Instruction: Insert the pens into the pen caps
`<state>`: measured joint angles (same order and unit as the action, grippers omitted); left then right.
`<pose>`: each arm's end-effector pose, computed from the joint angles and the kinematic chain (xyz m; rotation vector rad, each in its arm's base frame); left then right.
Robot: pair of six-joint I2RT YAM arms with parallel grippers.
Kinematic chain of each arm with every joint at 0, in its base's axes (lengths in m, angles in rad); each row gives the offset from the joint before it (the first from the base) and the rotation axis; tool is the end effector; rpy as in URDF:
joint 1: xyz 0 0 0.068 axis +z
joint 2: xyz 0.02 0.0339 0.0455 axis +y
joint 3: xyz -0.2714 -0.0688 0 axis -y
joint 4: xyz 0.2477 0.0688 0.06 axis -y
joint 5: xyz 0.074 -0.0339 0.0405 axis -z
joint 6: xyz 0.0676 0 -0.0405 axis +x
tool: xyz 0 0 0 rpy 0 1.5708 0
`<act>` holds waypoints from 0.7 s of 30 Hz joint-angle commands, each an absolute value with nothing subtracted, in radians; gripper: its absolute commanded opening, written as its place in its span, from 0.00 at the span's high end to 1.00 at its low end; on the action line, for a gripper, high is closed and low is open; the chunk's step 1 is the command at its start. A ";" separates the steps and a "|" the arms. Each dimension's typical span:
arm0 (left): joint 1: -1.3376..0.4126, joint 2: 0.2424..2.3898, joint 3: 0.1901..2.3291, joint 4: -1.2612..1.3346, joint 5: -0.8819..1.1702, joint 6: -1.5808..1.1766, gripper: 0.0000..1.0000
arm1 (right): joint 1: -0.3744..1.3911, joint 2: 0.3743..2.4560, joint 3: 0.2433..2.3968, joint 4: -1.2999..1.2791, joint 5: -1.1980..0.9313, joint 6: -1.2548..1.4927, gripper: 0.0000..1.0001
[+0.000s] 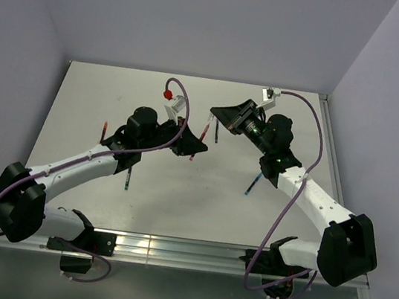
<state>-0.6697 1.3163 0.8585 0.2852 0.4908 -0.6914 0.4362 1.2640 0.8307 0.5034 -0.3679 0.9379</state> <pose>0.2405 -0.2311 0.2976 0.3808 1.9109 -1.3798 0.2841 0.1593 0.3323 0.0899 1.6677 1.3499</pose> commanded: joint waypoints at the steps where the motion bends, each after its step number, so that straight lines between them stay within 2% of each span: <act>1: -0.666 1.281 0.874 0.313 0.486 -0.667 1.00 | 0.445 1.269 0.838 0.555 -0.371 0.925 1.00; 21: -0.658 1.284 0.877 0.311 0.489 -0.670 1.00 | 0.469 1.269 0.839 0.552 -0.365 0.928 1.00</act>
